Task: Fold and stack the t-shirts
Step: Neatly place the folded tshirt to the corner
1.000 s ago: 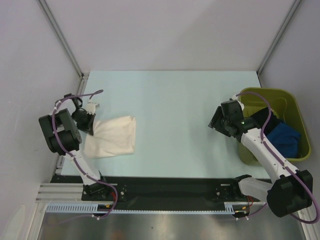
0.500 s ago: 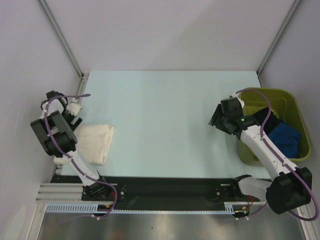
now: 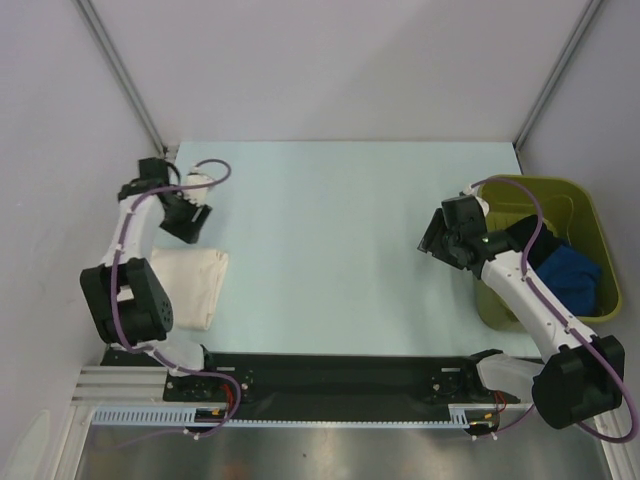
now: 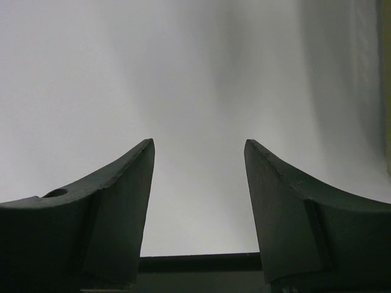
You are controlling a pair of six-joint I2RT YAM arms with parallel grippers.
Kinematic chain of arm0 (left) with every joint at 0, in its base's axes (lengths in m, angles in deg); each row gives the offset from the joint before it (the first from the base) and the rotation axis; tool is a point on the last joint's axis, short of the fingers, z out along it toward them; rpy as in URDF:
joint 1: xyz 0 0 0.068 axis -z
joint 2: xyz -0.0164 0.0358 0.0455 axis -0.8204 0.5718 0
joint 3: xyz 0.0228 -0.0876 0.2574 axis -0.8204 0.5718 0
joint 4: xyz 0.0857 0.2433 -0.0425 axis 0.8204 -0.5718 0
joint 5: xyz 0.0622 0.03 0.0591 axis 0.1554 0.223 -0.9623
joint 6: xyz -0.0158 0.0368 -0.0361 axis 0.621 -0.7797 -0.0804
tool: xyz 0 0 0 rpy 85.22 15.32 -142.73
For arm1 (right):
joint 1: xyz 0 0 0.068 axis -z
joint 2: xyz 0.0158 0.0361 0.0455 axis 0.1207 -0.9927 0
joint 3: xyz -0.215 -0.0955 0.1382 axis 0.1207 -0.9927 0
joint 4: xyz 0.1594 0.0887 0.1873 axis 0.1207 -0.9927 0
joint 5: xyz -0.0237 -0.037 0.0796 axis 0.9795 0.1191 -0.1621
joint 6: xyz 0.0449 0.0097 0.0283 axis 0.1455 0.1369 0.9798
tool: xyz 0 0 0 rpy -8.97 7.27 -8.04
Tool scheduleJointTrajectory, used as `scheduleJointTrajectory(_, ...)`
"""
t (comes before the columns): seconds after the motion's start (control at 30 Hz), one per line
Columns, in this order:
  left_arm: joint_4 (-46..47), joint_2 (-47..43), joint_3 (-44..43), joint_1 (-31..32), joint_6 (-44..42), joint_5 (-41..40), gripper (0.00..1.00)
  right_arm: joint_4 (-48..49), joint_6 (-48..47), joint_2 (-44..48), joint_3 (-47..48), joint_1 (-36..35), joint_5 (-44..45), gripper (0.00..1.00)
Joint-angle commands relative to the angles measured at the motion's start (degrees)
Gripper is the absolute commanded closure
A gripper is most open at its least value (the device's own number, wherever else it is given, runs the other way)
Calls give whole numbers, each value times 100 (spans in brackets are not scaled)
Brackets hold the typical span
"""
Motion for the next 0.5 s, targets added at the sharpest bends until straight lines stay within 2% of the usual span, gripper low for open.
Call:
scheduleJointTrajectory(0.0,335,76,593,673,863,176,33,45,-13,192,43,-37,66,35)
scheduleJointTrajectory(0.17,837,594,621,1192,1314,-483,39,18,-22,359,-89,-28,136,35)
scheduleJointTrajectory(0.23,995,744,621,1254,1411,-939,42,-34,5,420,-106,-28,154,35)
scheduleJointTrajectory(0.3,1083,744,665,1298,1481,-1012,44,-43,22,490,-150,-28,189,35)
scheduleJointTrajectory(0.4,1128,779,805,1368,1499,-819,63,-17,40,587,-264,-10,215,35)
scheduleJointTrajectory(0.43,1067,806,832,1395,1499,-619,79,-8,40,579,-282,-2,207,35)
scheduleJointTrajectory(0.47,1023,788,841,1447,1542,-451,86,-8,49,587,-291,7,172,35)
